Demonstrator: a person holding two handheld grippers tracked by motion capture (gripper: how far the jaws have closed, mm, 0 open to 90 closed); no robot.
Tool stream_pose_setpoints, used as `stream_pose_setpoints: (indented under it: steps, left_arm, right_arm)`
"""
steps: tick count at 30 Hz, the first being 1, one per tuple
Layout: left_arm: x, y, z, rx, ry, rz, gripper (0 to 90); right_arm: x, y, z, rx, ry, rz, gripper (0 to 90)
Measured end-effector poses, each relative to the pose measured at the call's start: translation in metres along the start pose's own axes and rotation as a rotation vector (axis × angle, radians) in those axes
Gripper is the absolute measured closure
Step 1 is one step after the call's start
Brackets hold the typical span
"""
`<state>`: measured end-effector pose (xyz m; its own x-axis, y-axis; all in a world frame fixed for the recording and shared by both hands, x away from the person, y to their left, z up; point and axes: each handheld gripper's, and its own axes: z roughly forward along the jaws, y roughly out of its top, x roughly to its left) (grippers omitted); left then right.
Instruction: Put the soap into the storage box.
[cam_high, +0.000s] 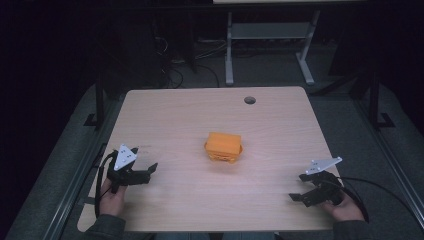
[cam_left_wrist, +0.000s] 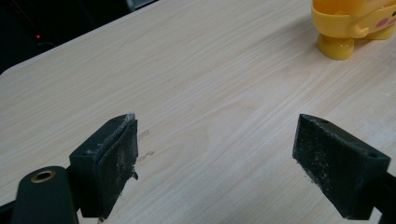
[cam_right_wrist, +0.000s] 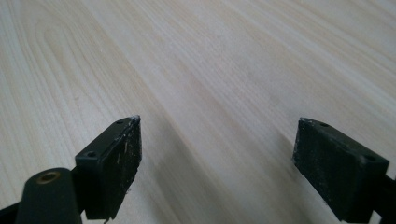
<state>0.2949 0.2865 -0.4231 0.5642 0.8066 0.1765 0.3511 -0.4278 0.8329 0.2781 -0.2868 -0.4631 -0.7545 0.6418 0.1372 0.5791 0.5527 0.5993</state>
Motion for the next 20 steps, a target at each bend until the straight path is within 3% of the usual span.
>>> stream_pose_setpoints:
  steps: [16, 20]
  left_arm:
    - [-0.001, 0.0, 0.0, -0.002, -0.004, 0.003, 13.4]
    - [-0.001, 0.001, -0.001, -0.008, -0.002, 0.001, 13.4]
  right_arm:
    - [0.01, -0.023, -0.009, -0.046, -0.017, 0.032, 14.9]
    - [0.018, -0.025, -0.018, -0.083, -0.036, 0.021, 14.9]
